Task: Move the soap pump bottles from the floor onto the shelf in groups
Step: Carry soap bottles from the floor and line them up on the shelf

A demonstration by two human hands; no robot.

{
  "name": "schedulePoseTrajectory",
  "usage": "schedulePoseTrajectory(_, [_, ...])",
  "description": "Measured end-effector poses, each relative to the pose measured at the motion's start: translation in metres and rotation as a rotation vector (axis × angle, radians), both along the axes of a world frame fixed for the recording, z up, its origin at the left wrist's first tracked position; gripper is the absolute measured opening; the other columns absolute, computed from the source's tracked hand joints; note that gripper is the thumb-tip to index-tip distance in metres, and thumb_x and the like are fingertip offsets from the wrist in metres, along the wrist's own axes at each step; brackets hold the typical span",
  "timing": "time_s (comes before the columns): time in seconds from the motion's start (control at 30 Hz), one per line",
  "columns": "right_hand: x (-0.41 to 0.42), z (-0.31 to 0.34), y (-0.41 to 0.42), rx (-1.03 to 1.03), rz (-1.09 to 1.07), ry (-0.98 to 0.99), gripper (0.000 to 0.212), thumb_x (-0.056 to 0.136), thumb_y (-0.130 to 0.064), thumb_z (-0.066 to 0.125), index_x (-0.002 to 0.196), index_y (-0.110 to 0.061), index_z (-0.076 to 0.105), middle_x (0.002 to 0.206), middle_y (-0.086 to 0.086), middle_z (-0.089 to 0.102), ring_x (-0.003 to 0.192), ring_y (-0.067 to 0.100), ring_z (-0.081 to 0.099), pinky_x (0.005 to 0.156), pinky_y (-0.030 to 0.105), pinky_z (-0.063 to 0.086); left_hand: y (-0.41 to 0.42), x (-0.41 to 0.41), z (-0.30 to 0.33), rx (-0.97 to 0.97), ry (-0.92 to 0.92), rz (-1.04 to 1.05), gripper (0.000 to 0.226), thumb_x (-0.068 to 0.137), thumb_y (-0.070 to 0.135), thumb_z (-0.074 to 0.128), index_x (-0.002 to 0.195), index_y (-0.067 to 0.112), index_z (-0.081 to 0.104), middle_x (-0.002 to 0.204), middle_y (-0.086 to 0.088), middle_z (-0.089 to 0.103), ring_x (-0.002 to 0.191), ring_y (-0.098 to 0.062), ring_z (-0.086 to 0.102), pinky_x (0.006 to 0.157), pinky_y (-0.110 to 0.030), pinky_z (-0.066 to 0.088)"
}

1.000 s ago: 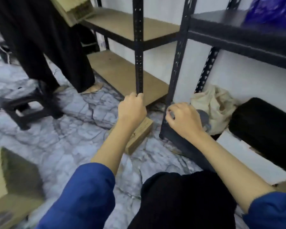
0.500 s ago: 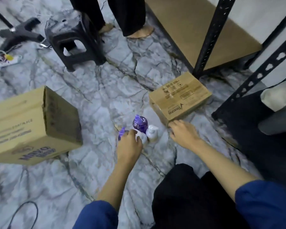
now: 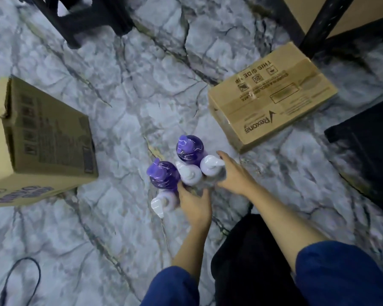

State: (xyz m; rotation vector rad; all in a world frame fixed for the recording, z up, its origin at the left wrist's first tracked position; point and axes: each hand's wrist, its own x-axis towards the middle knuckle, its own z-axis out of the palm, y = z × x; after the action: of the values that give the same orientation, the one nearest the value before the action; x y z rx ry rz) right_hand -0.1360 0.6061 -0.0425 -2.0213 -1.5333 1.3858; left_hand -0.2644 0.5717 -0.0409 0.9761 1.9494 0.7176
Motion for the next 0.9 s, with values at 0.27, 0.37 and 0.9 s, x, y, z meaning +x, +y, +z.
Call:
schedulePoseTrajectory(0.27, [0.01, -0.012, 0.007, 0.09, -0.01, 0.056, 0.052, 0.069, -0.016, 0.073, 0.116, -0.019, 0.05, 0.104, 0.0, 0.061, 0.096, 0.03, 0.057, 0.079, 0.041, 0.05, -0.003, 0.0, -0.024, 0.077, 0.049, 0.0, 0.06, 0.067, 0.005, 0.066, 0.124, 0.001, 0.048, 0.116, -0.015, 0.056, 0.111, -0.03, 0.051, 0.099, -0.041, 0.041])
schedulePoseTrajectory(0.37, [0.021, -0.013, 0.001, 0.096, 0.058, 0.024, 0.057, 0.068, -0.015, 0.074, 0.119, -0.019, 0.05, 0.11, 0.001, 0.059, 0.098, 0.029, 0.055, 0.079, 0.041, 0.049, 0.001, -0.002, -0.028, 0.057, 0.026, -0.036, 0.059, 0.066, 0.016, 0.065, 0.122, 0.009, 0.049, 0.111, -0.007, 0.06, 0.106, -0.024, 0.056, 0.094, -0.031, 0.044])
schedulePoseTrajectory(0.9, [0.023, -0.032, -0.009, -0.024, -0.138, 0.307, 0.064, 0.069, -0.011, 0.079, 0.122, -0.032, 0.05, 0.112, -0.005, 0.06, 0.103, 0.017, 0.056, 0.079, 0.025, 0.045, 0.018, -0.004, -0.035, -0.061, -0.097, -0.124, 0.049, 0.056, 0.048, 0.071, 0.099, 0.039, 0.05, 0.101, 0.012, 0.064, 0.091, -0.004, 0.061, 0.078, -0.025, 0.046])
